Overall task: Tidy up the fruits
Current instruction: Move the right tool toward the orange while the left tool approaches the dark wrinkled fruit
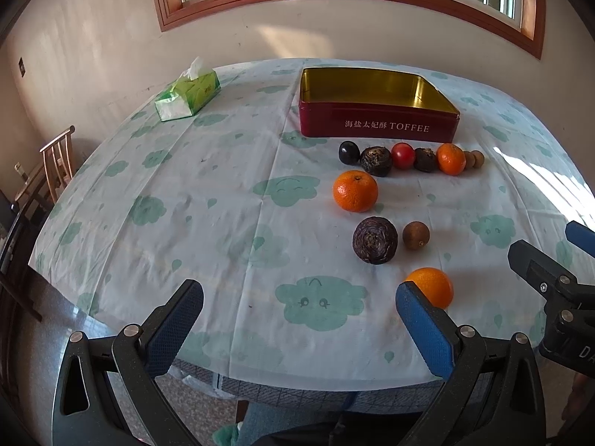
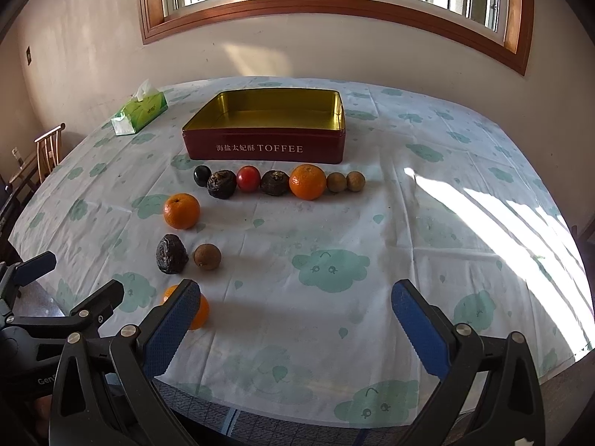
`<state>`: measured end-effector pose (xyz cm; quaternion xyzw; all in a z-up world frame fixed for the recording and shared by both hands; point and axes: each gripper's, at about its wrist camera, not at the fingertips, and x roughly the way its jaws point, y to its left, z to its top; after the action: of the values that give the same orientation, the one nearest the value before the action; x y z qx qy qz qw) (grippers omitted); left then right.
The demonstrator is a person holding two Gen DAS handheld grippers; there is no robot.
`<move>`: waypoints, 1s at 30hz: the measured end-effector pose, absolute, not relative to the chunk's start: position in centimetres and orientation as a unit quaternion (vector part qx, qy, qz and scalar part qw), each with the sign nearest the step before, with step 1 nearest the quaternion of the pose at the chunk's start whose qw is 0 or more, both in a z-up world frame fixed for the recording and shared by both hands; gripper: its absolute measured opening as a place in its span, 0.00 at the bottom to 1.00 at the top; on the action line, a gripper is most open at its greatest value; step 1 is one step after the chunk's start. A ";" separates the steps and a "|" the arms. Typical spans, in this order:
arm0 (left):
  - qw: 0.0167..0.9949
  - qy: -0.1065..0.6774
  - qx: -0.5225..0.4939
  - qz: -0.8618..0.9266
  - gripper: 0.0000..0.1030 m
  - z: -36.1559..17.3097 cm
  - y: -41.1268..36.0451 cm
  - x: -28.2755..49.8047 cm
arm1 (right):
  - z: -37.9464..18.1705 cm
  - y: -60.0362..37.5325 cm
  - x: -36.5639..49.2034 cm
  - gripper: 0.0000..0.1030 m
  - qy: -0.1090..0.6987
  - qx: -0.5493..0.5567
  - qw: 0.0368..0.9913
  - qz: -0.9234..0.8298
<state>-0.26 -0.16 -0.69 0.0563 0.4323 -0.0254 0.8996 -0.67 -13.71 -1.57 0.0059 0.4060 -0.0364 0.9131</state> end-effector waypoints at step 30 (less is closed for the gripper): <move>0.903 0.425 0.044 -0.028 1.00 -1.0 1.4 0.2 | -2.8 -12.0 -0.3 0.98 0.429 -0.016 0.903 -0.015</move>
<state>0.23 1.42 -1.04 0.0444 0.4254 -0.0280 0.9035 -0.32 -11.98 -2.84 -0.0158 0.4285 -0.0146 0.9033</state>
